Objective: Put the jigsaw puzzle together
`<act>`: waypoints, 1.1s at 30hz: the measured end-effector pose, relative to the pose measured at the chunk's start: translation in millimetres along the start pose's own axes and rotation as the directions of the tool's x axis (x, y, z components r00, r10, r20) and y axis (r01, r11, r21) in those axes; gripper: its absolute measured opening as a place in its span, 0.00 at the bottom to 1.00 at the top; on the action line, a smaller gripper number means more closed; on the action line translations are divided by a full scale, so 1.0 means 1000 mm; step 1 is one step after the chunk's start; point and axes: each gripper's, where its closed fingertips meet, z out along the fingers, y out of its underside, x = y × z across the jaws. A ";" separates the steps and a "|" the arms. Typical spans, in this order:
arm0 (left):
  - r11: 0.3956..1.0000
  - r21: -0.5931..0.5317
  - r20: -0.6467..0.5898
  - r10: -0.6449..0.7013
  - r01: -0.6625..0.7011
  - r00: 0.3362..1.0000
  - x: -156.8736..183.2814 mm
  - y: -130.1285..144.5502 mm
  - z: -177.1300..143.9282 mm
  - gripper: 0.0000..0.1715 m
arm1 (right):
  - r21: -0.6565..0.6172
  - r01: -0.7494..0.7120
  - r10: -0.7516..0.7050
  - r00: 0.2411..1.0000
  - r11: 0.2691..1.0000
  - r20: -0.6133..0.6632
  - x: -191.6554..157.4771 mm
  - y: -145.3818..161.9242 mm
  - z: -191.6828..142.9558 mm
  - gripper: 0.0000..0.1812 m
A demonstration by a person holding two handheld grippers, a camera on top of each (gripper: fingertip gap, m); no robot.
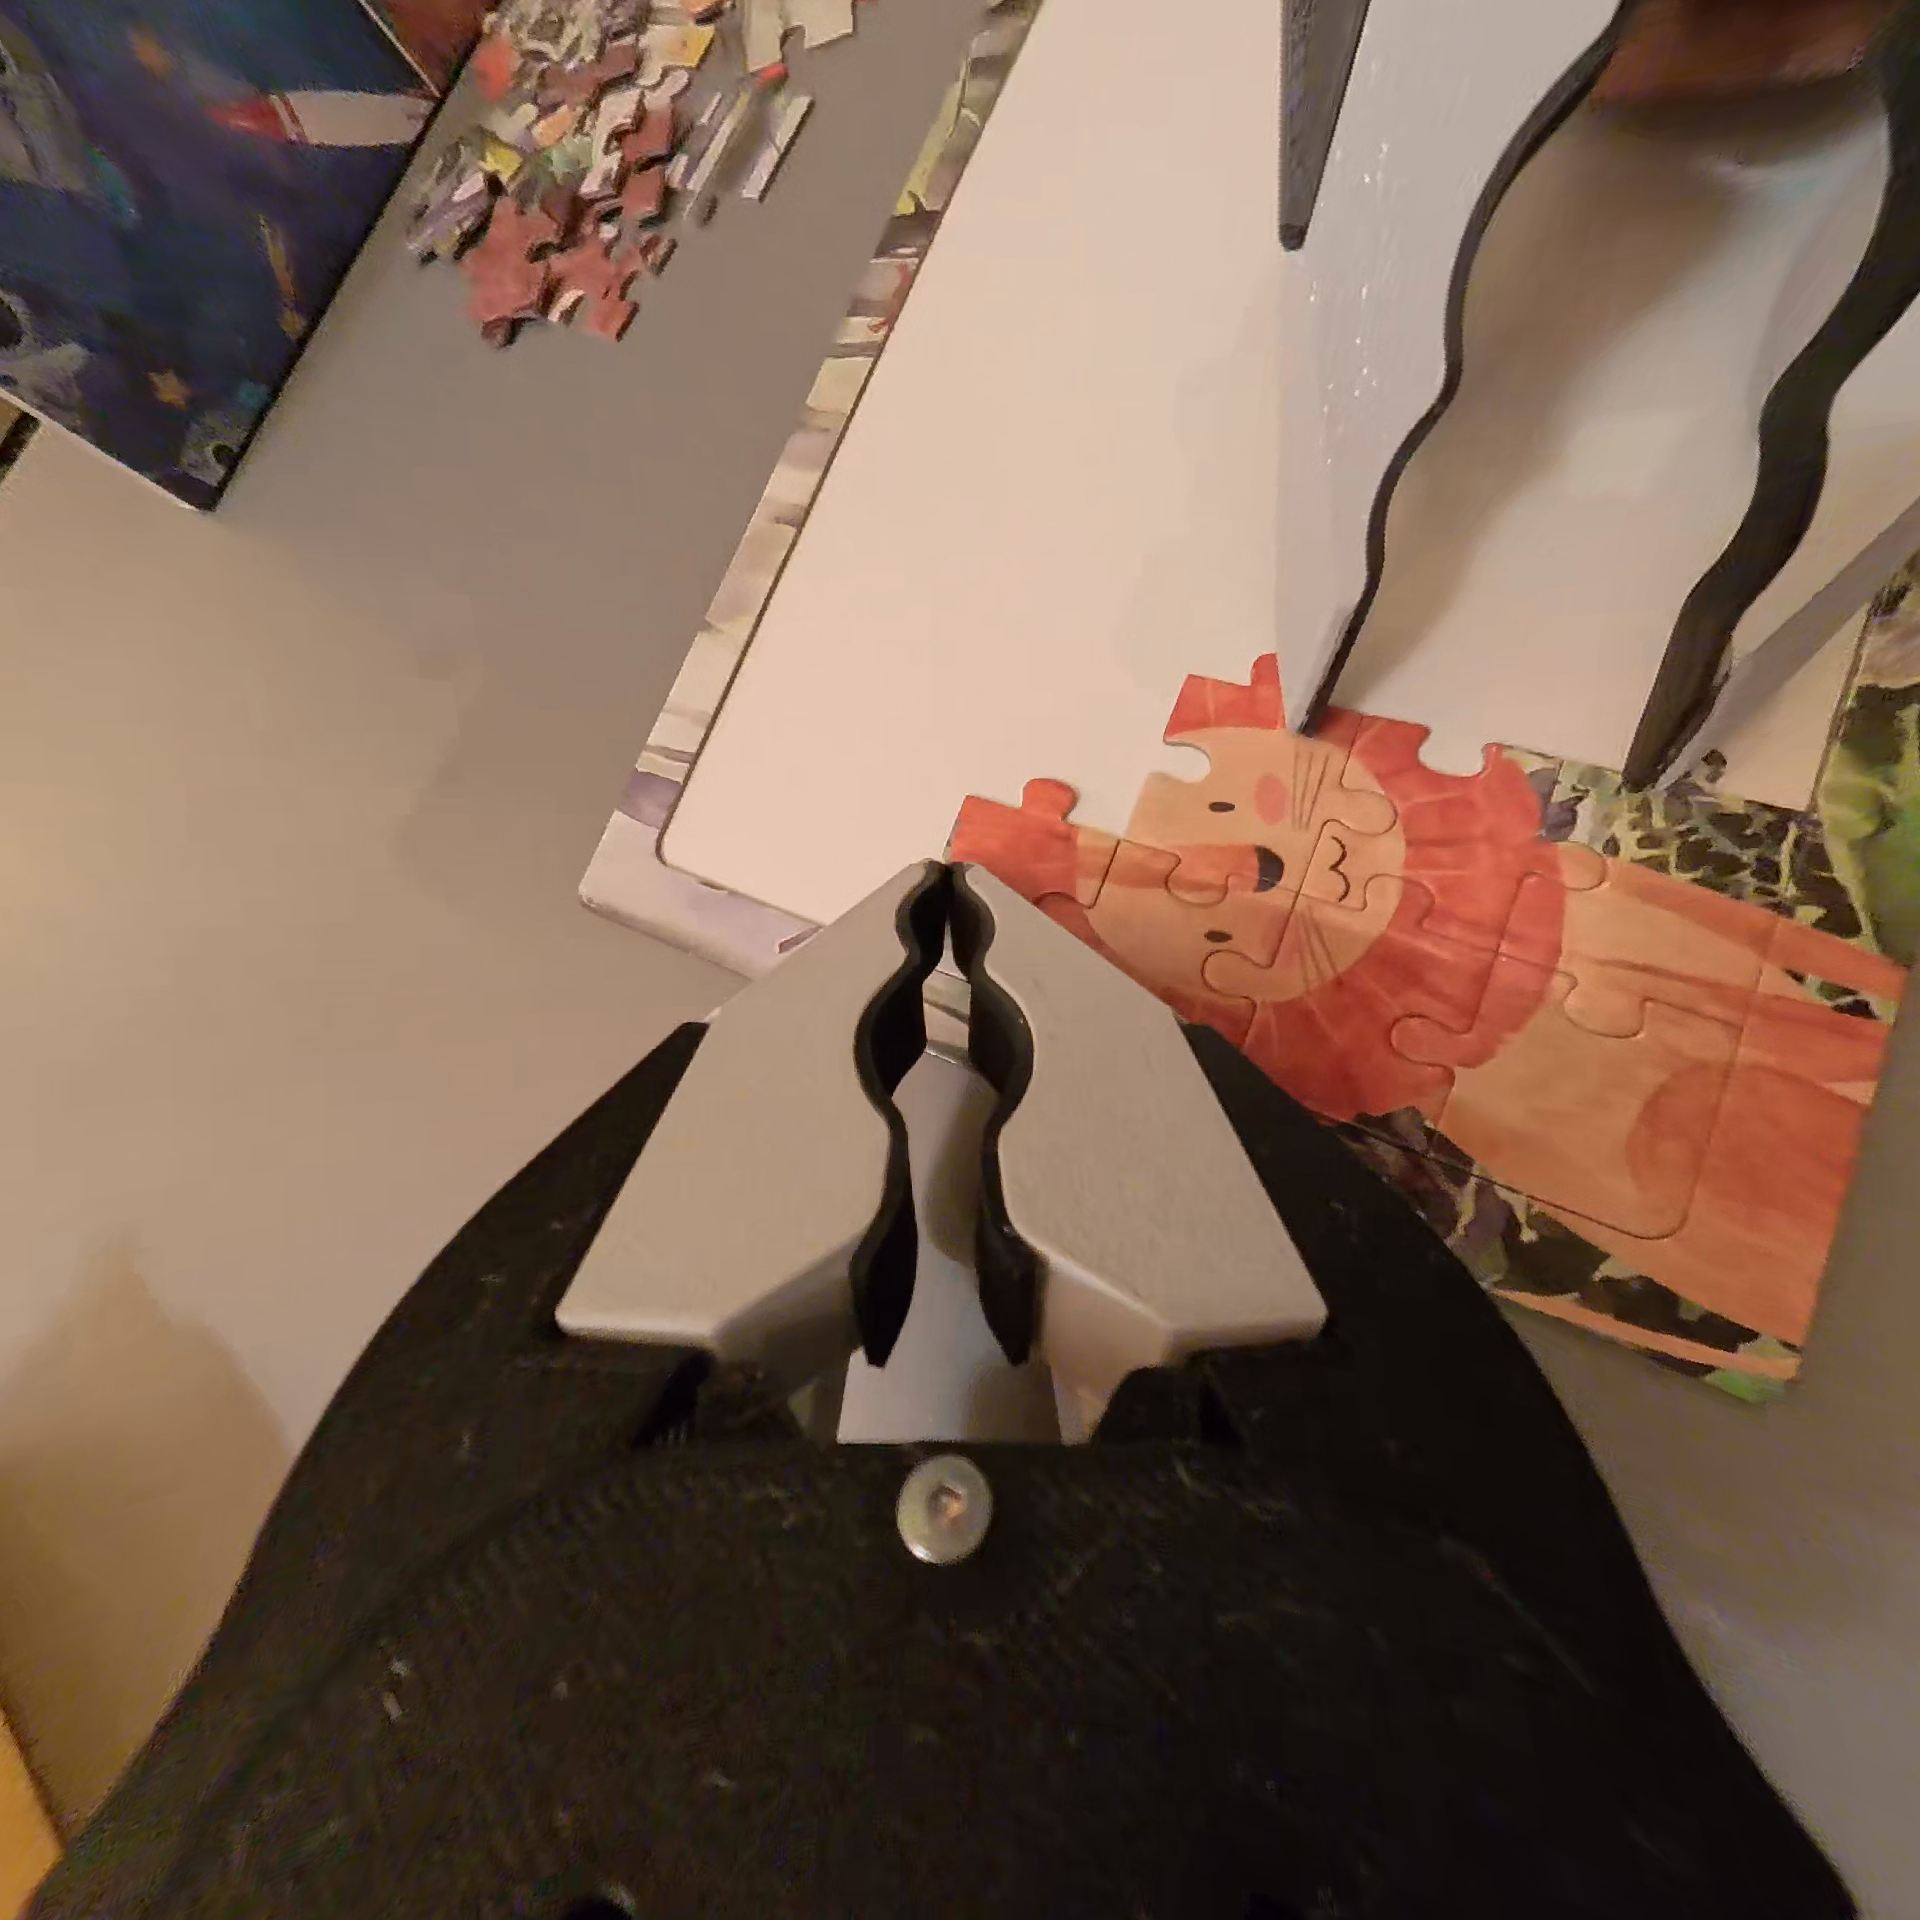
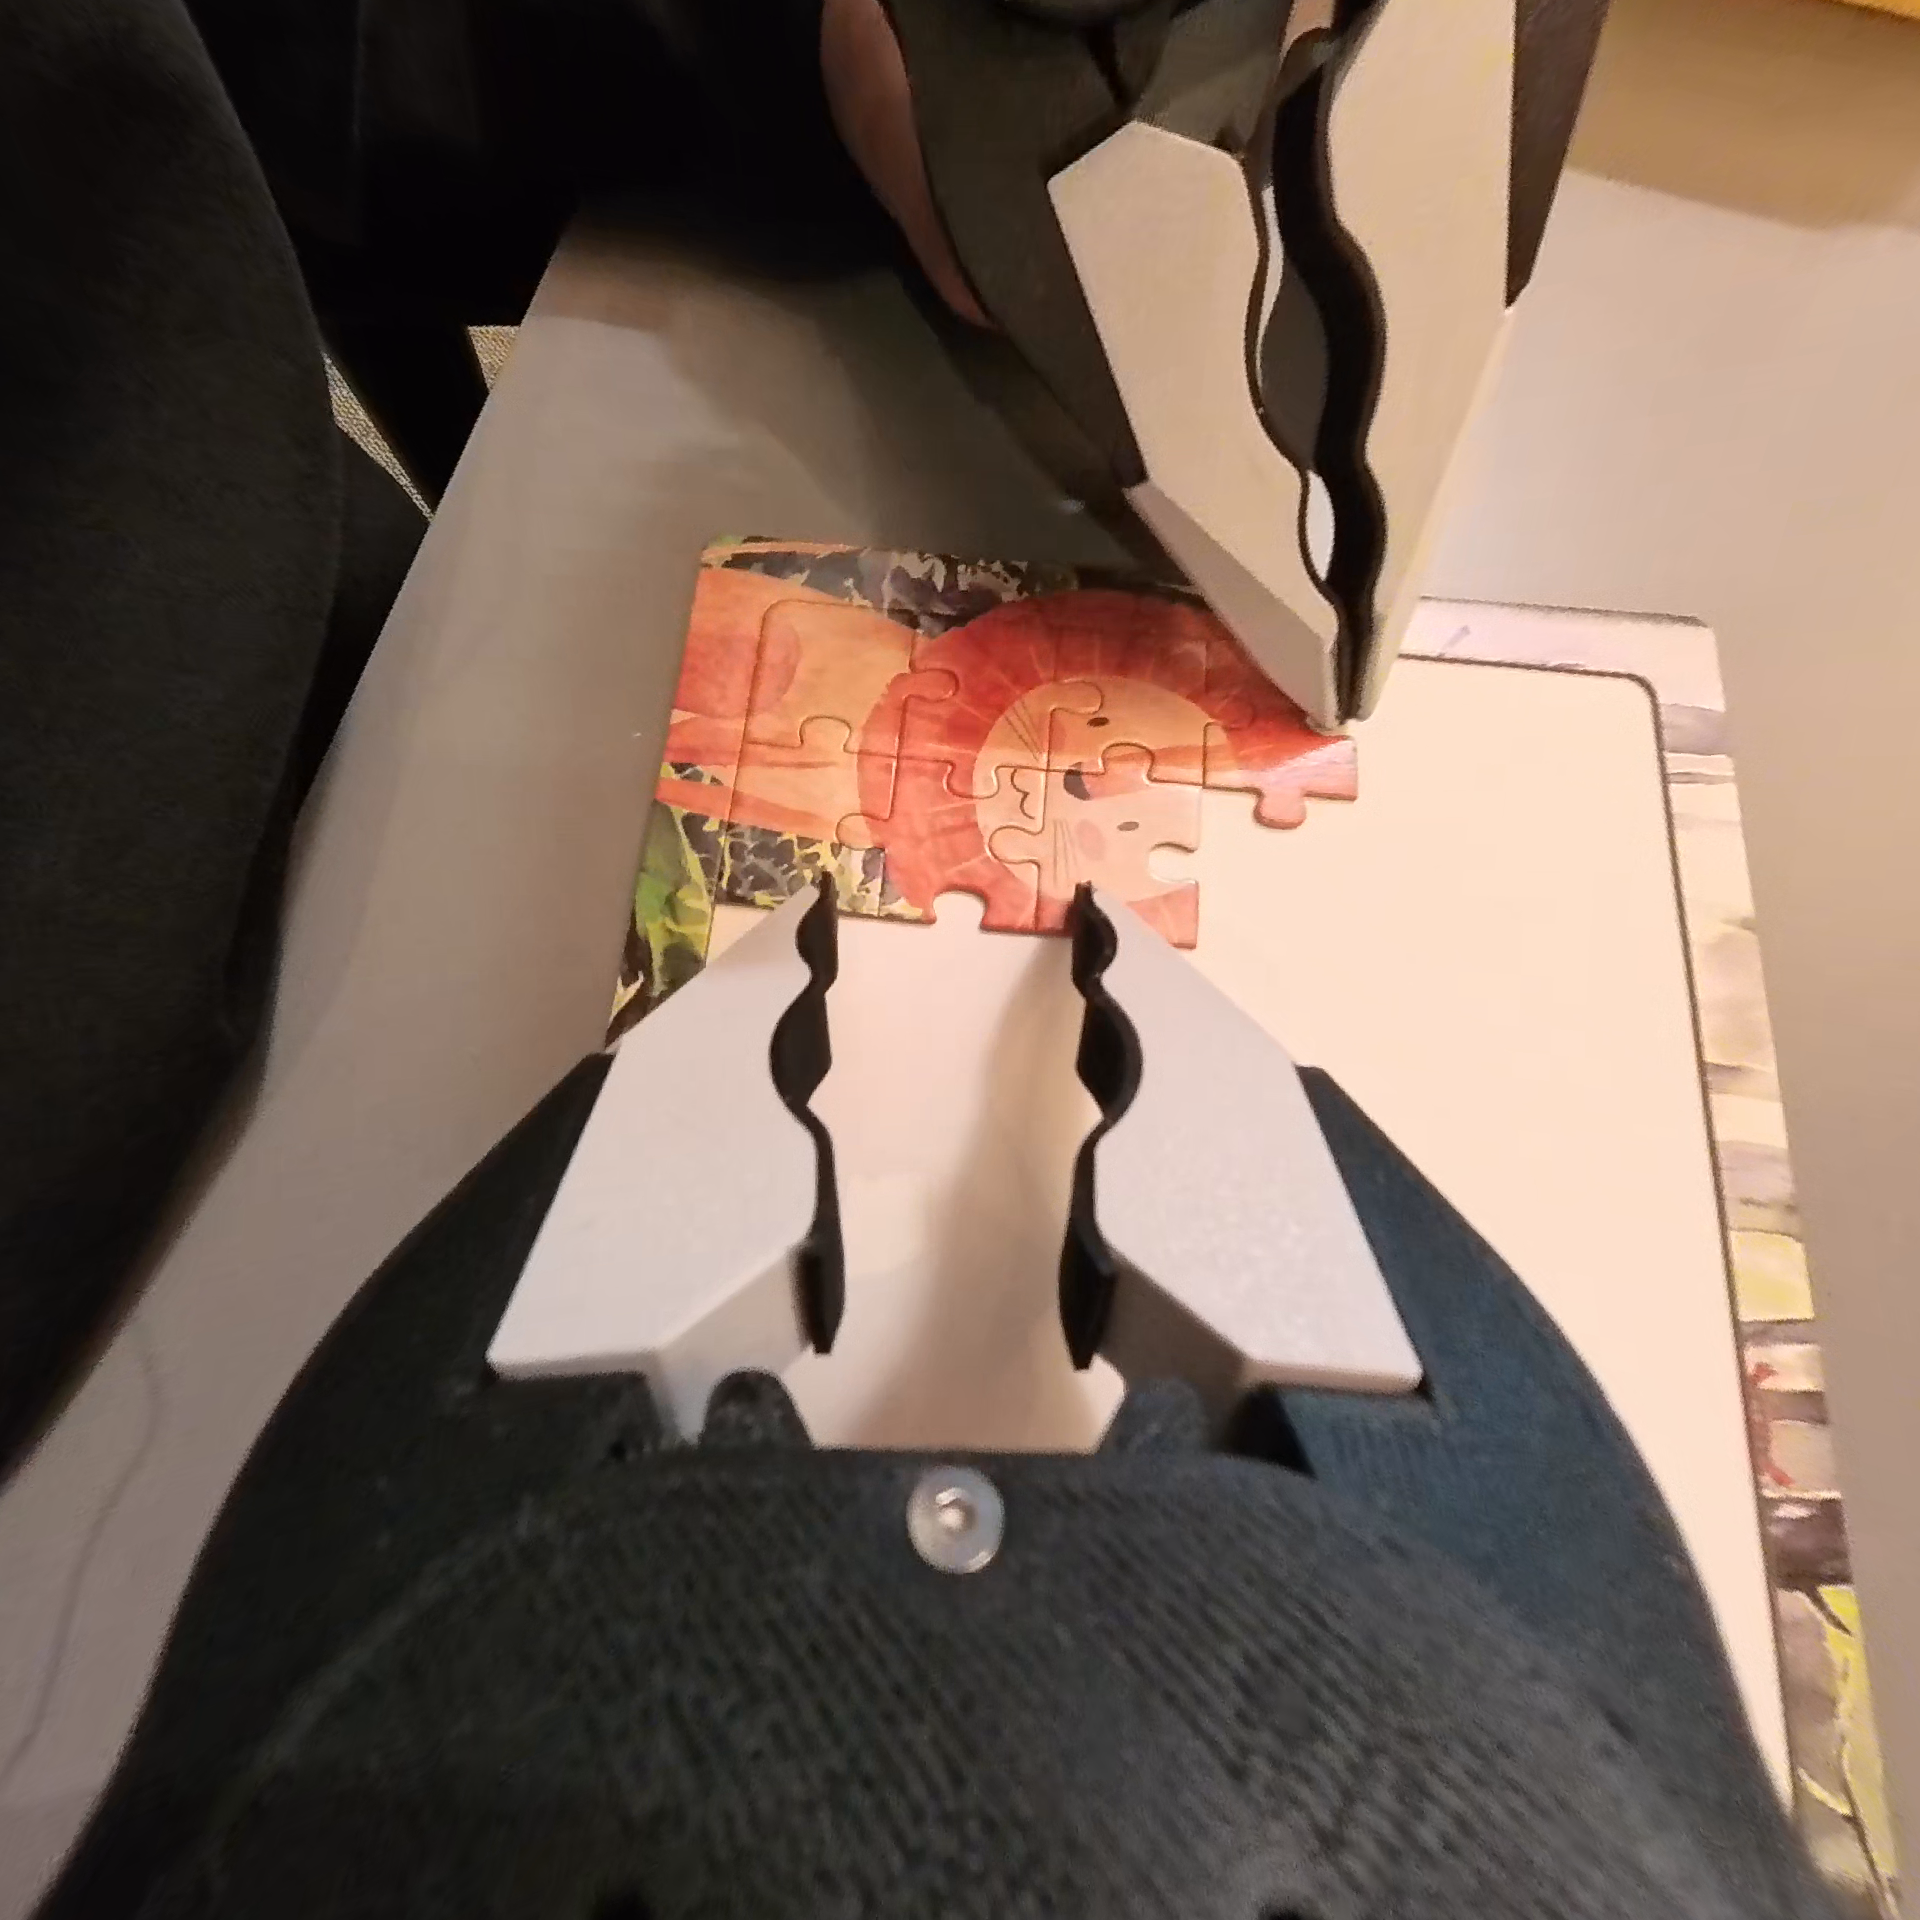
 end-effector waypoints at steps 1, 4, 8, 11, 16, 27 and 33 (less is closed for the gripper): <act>1.000 0.000 -0.003 -0.003 0.003 1.000 0.000 0.000 0.000 0.00 | 0.001 0.000 0.000 1.000 1.000 0.000 0.000 0.000 0.000 0.24; 0.999 0.036 -0.038 -0.019 0.021 0.999 0.002 -0.004 -0.004 0.00 | 0.001 0.000 0.000 1.000 1.000 -0.001 0.000 0.000 0.000 0.24; 0.997 0.054 -0.083 -0.043 0.048 0.996 0.005 -0.006 -0.006 0.00 | 0.001 -0.001 0.001 1.000 1.000 -0.002 0.000 0.000 0.000 0.24; 0.999 0.027 -0.070 -0.024 0.026 0.997 0.006 -0.003 -0.004 0.00 | 0.000 -0.001 0.001 1.000 1.000 -0.002 0.000 0.000 0.000 0.24; 0.999 0.024 -0.084 -0.037 0.039 0.996 0.007 -0.002 -0.004 0.00 | 0.000 -0.002 0.002 1.000 1.000 -0.003 0.000 0.000 0.000 0.24; 0.970 0.138 -0.028 -0.200 0.202 0.979 -0.022 -0.011 -0.017 0.00 | -0.036 0.051 -0.054 0.994 0.998 -0.097 0.012 0.000 -0.004 0.22; 0.965 0.108 0.026 -0.244 0.240 0.969 -0.033 -0.002 -0.016 0.00 | -0.025 0.040 -0.043 0.990 0.999 -0.137 0.020 0.000 -0.015 0.23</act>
